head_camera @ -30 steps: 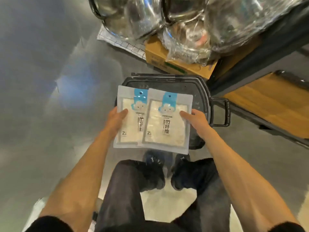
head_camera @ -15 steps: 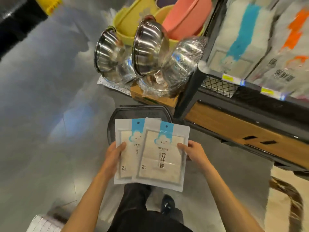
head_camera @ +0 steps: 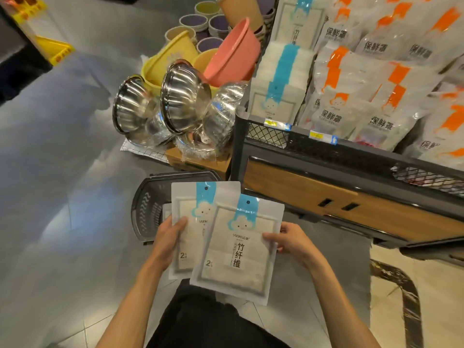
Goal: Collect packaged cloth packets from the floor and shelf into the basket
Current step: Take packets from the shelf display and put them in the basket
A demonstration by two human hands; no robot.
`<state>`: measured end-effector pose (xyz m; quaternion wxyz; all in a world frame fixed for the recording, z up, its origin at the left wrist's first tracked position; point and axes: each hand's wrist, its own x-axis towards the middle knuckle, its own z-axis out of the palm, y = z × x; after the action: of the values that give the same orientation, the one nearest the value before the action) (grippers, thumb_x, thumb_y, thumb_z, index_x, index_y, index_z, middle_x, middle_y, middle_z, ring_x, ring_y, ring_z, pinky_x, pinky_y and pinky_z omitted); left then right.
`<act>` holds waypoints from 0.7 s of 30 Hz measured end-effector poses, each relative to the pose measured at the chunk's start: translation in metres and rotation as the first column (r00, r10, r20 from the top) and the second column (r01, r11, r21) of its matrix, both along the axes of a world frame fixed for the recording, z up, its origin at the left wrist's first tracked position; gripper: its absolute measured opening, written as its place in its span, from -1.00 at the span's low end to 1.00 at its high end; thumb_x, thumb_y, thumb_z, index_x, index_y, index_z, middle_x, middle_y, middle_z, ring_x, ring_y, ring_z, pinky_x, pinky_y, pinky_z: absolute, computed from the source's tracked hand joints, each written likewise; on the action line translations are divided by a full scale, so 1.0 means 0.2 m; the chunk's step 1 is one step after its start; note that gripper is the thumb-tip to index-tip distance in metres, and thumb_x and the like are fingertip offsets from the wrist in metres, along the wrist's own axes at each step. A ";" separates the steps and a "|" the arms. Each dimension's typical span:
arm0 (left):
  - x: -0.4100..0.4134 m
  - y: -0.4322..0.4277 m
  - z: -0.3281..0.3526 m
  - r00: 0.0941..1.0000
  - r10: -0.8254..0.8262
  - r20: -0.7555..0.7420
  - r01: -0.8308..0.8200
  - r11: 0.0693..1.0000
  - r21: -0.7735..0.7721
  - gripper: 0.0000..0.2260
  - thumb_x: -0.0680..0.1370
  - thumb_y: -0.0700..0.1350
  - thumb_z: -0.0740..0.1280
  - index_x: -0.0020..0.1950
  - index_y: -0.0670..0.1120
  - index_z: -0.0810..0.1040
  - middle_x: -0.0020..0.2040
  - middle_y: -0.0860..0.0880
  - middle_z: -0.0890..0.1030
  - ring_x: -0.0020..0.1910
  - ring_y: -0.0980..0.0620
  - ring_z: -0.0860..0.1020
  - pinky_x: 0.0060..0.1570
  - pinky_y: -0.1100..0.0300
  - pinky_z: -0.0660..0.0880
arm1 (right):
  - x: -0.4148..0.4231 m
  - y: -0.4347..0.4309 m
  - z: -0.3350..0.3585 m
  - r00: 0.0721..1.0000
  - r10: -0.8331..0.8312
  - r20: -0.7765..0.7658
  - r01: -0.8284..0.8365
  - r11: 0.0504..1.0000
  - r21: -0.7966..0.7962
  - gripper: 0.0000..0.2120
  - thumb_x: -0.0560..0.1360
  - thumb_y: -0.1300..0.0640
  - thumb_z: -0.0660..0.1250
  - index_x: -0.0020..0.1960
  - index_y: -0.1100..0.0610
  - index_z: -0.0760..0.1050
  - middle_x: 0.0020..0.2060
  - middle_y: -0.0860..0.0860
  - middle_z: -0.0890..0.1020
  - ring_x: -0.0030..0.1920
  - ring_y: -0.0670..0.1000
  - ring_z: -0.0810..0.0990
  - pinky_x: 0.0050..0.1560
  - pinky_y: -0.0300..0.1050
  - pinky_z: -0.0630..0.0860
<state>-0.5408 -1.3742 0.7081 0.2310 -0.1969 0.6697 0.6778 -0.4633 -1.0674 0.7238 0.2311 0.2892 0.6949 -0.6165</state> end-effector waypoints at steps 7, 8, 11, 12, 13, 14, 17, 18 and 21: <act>-0.13 0.09 0.02 0.999 0.004 -0.042 -0.002 0.999 0.042 -0.82 0.67 -0.15 0.25 0.24 -0.10 0.55 0.06 -0.09 0.72 0.03 -0.08 0.70 -0.11 0.04 0.67 | -0.03 0.11 0.02 0.999 0.041 -0.015 -0.041 0.999 0.032 -0.84 0.44 0.18 0.52 0.01 0.15 0.68 -0.11 0.00 0.75 -0.06 0.00 0.73 0.00 0.01 0.66; -0.18 0.10 0.01 0.999 0.015 -0.044 -0.013 0.999 0.047 -0.82 0.67 -0.16 0.25 0.25 -0.10 0.54 0.07 -0.10 0.72 0.05 -0.09 0.70 -0.07 0.01 0.66 | -0.07 0.12 0.03 0.999 0.012 -0.032 -0.012 1.000 0.024 -0.84 0.45 0.19 0.51 0.03 0.15 0.68 -0.10 -0.01 0.75 -0.06 -0.02 0.73 -0.03 -0.02 0.67; -0.33 0.13 -0.02 0.998 0.054 -0.034 -0.052 0.996 0.071 -0.81 0.66 -0.16 0.26 0.26 -0.12 0.54 0.11 -0.15 0.70 0.08 -0.14 0.69 0.09 -0.14 0.60 | -0.21 0.19 0.07 0.996 -0.027 -0.085 0.027 1.000 0.010 -0.82 0.47 0.19 0.49 0.08 0.13 0.67 -0.06 -0.03 0.75 -0.03 -0.04 0.72 -0.09 -0.11 0.66; -0.38 0.14 -0.02 0.998 0.057 -0.031 -0.054 0.996 0.077 -0.81 0.66 -0.16 0.27 0.26 -0.12 0.54 0.11 -0.16 0.70 0.08 -0.16 0.68 0.12 -0.18 0.59 | -0.26 0.21 0.09 0.995 -0.027 -0.095 0.029 0.999 0.017 -0.81 0.48 0.17 0.48 0.08 0.12 0.66 -0.04 -0.04 0.74 -0.02 -0.05 0.72 -0.06 -0.11 0.65; -0.45 0.15 -0.02 0.998 0.044 -0.035 -0.042 0.996 0.078 -0.80 0.66 -0.16 0.27 0.27 -0.12 0.54 0.11 -0.16 0.70 0.09 -0.17 0.68 0.13 -0.20 0.58 | -0.32 0.24 0.11 0.994 -0.027 -0.104 0.030 0.999 0.024 -0.82 0.48 0.16 0.48 0.09 0.11 0.66 -0.03 -0.04 0.74 -0.02 -0.06 0.72 -0.06 -0.12 0.64; -0.50 0.16 -0.02 0.999 0.031 -0.043 -0.028 0.997 0.078 -0.79 0.66 -0.16 0.27 0.28 -0.12 0.54 0.11 -0.15 0.70 0.10 -0.18 0.68 0.14 -0.22 0.57 | -0.38 0.27 0.13 0.994 -0.029 -0.108 0.033 0.999 0.031 -0.82 0.49 0.16 0.47 0.09 0.10 0.65 -0.02 -0.04 0.74 -0.02 -0.08 0.71 -0.08 -0.14 0.63; -0.69 0.21 -0.02 0.998 0.015 -0.068 -0.009 0.995 0.096 -0.79 0.65 -0.18 0.28 0.29 -0.12 0.55 0.13 -0.15 0.70 0.13 -0.20 0.66 0.17 -0.22 0.56 | -0.58 0.34 0.20 0.988 -0.025 -0.151 0.034 0.998 0.053 -0.84 0.50 0.18 0.45 0.08 0.11 0.65 -0.05 -0.04 0.74 -0.08 -0.12 0.71 -0.21 -0.27 0.59; -0.76 0.23 -0.02 0.997 0.013 -0.078 -0.005 0.994 0.108 -0.78 0.66 -0.19 0.27 0.29 -0.12 0.54 0.13 -0.16 0.70 0.14 -0.21 0.66 0.16 -0.21 0.56 | -0.65 0.36 0.23 0.985 -0.034 -0.170 0.045 0.997 0.060 -0.84 0.50 0.19 0.45 0.08 0.13 0.65 -0.07 -0.03 0.74 -0.09 -0.12 0.72 -0.24 -0.29 0.57; -0.94 0.27 0.00 0.993 0.005 -0.115 0.009 0.992 0.124 -0.76 0.66 -0.19 0.26 0.32 -0.11 0.53 0.14 -0.14 0.70 0.13 -0.18 0.66 0.13 -0.14 0.58 | -0.83 0.43 0.26 0.970 -0.087 -0.228 0.106 0.992 0.071 -0.86 0.50 0.22 0.46 0.05 0.17 0.65 -0.13 0.01 0.75 -0.15 -0.10 0.72 -0.29 -0.31 0.55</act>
<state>-0.7281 -1.3200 0.7089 0.2047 -0.1421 0.6384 0.7283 -0.6291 -0.9811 0.7766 0.1087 0.2606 0.7266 -0.6264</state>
